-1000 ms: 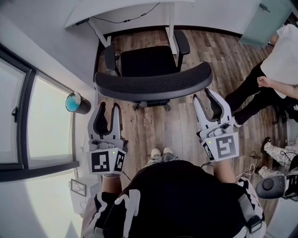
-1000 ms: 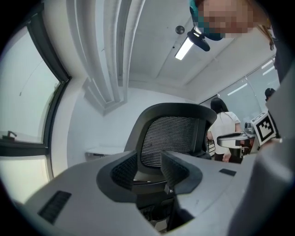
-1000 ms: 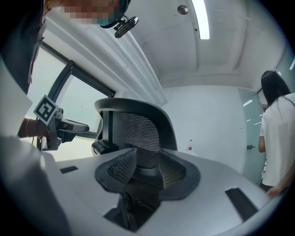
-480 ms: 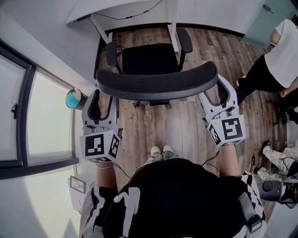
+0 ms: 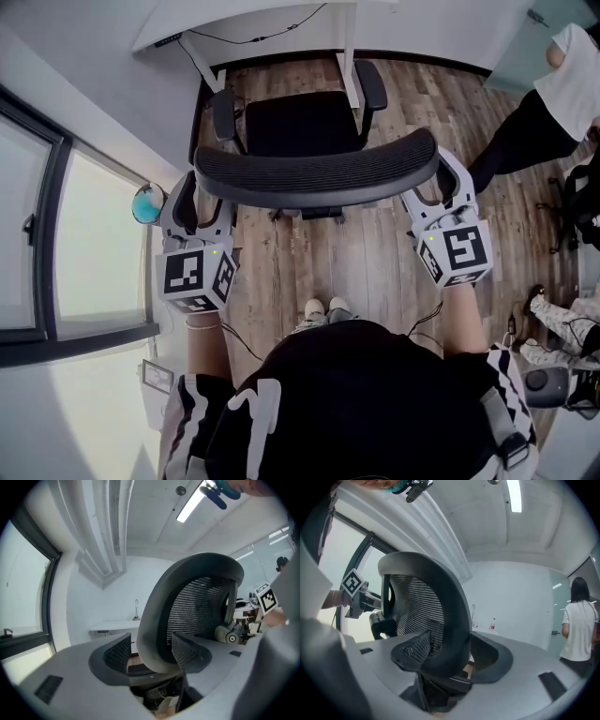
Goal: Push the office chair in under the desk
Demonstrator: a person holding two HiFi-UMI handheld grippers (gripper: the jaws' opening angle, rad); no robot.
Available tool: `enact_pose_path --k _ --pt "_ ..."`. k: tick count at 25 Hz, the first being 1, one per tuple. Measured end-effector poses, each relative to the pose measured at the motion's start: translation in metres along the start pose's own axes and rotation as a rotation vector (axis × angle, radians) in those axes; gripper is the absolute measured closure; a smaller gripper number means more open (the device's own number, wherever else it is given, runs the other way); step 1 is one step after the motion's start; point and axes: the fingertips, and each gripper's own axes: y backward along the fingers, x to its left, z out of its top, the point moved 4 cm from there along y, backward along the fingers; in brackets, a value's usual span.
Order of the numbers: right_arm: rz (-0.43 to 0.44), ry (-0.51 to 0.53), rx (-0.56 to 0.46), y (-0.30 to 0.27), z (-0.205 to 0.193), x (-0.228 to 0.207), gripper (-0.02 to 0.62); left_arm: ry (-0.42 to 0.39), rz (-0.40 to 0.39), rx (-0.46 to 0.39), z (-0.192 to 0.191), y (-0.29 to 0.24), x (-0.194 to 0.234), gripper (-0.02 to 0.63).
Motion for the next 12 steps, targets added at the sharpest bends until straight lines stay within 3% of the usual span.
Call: enact_pose_path --k 12 --pt "0.03 -0.029 0.036 -0.021 -0.011 -0.016 0.345 0.034 -0.037 0.01 -0.002 -0.023 -0.004 0.339"
